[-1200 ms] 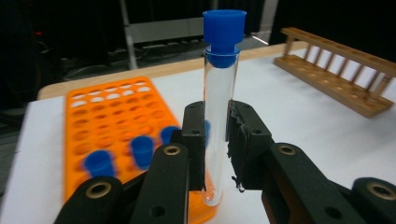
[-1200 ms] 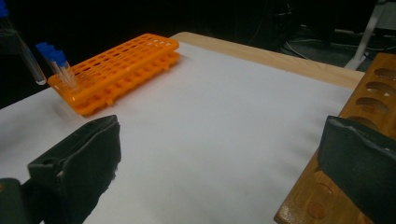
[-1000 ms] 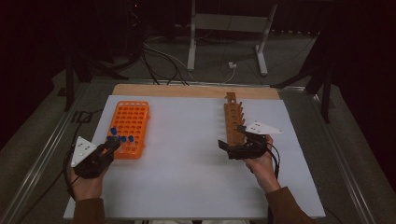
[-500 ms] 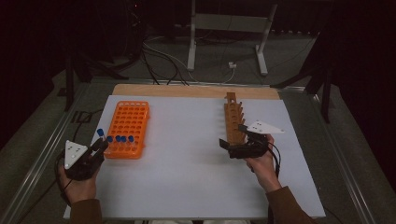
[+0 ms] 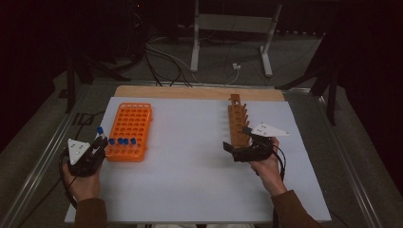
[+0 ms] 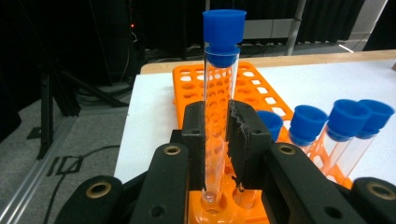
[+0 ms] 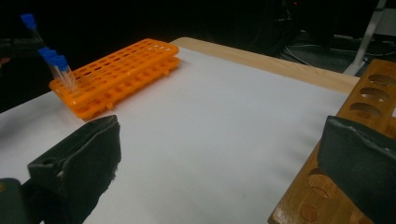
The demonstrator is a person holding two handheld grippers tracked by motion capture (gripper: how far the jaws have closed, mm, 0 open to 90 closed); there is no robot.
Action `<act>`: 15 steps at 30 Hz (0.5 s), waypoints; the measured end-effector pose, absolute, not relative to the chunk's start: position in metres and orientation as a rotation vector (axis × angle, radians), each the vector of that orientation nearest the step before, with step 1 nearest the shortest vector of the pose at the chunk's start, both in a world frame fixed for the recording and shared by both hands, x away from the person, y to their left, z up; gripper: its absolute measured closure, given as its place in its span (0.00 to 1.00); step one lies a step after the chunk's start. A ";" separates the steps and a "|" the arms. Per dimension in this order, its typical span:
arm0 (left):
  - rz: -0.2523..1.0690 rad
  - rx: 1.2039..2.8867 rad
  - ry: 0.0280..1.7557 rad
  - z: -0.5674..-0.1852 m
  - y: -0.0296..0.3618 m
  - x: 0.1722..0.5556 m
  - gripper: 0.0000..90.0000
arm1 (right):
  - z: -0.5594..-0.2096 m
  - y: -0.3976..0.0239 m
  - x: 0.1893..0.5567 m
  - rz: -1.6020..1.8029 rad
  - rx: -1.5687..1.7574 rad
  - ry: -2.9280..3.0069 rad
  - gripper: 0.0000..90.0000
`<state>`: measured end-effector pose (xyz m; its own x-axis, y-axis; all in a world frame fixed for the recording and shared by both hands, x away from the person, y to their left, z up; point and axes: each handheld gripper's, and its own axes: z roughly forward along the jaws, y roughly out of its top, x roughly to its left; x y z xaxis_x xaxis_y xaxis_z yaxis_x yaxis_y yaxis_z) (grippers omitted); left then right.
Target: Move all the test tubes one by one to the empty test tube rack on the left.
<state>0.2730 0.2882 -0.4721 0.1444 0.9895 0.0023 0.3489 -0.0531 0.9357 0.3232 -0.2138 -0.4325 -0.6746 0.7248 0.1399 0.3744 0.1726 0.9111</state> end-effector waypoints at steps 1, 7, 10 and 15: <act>0.926 1.553 1.345 -0.473 0.289 0.273 0.87 | -0.432 -0.215 0.323 1.503 1.049 2.128 0.00; 0.904 1.541 1.358 -0.477 0.291 0.275 0.87 | -0.432 -0.216 0.322 1.501 1.047 2.127 0.00; 0.888 1.539 1.364 -0.479 0.292 0.276 0.87 | -0.432 -0.215 0.321 1.497 1.039 2.132 0.00; 0.875 1.569 1.370 -0.483 0.290 0.278 0.87 | -0.432 -0.215 0.321 1.498 1.037 2.133 0.00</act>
<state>0.2784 0.2903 -0.4831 0.1536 0.9877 -0.0281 0.3897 -0.0344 0.9203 0.3211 -0.2153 -0.4317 -0.6784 0.7226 0.1329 0.3702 0.1799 0.9114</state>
